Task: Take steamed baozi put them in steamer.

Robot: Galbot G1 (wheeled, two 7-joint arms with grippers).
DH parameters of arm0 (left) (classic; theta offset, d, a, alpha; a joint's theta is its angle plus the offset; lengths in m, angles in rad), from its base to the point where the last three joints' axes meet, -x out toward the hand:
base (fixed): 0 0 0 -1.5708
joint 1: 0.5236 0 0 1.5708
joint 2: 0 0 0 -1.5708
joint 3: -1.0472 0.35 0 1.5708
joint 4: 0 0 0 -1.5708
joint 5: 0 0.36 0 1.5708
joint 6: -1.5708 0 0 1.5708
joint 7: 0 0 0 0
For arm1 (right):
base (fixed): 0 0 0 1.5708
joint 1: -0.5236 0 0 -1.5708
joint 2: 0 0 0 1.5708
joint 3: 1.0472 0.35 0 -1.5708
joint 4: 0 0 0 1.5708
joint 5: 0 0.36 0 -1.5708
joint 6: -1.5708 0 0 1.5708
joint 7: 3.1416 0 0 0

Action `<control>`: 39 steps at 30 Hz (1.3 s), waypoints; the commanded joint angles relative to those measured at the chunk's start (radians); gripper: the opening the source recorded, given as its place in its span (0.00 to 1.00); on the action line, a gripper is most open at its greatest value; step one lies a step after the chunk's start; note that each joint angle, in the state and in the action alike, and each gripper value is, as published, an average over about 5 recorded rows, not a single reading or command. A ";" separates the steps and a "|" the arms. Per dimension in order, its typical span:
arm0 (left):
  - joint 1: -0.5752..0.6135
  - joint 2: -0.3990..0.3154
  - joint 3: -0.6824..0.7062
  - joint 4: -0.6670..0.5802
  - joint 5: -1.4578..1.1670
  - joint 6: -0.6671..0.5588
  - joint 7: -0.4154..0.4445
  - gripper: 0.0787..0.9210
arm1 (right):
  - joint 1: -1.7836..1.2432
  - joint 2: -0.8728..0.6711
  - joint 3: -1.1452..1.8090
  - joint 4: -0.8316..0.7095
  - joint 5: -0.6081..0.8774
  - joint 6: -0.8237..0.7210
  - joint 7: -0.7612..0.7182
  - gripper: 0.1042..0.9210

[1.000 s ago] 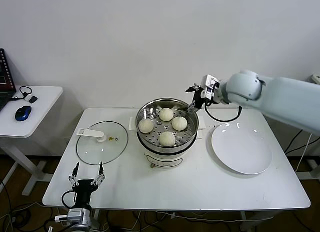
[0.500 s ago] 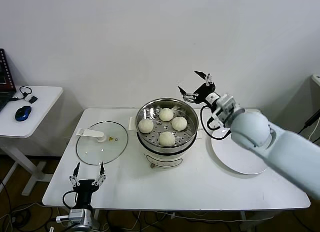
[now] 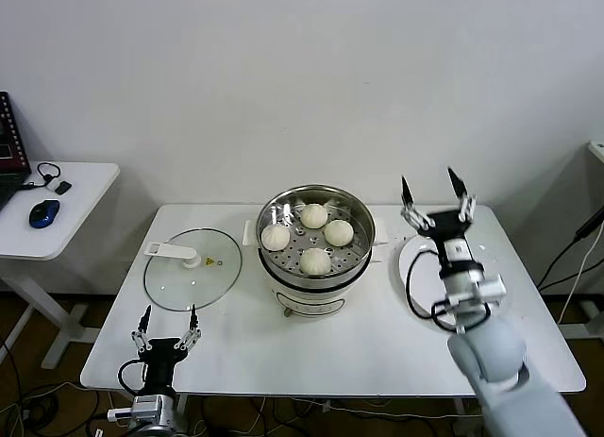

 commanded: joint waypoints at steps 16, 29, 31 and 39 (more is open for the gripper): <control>0.027 -0.012 0.014 0.006 0.019 -0.024 -0.011 0.88 | -0.520 0.409 0.160 0.024 -0.202 0.297 -0.040 0.88; 0.025 -0.015 0.011 -0.002 0.021 -0.024 -0.012 0.88 | -0.526 0.405 0.159 0.021 -0.222 0.299 -0.048 0.88; 0.025 -0.015 0.012 -0.001 0.021 -0.025 -0.012 0.88 | -0.526 0.406 0.158 0.022 -0.224 0.298 -0.048 0.88; 0.025 -0.013 0.015 0.003 0.019 -0.028 -0.013 0.88 | -0.531 0.402 0.144 0.023 -0.228 0.292 -0.045 0.88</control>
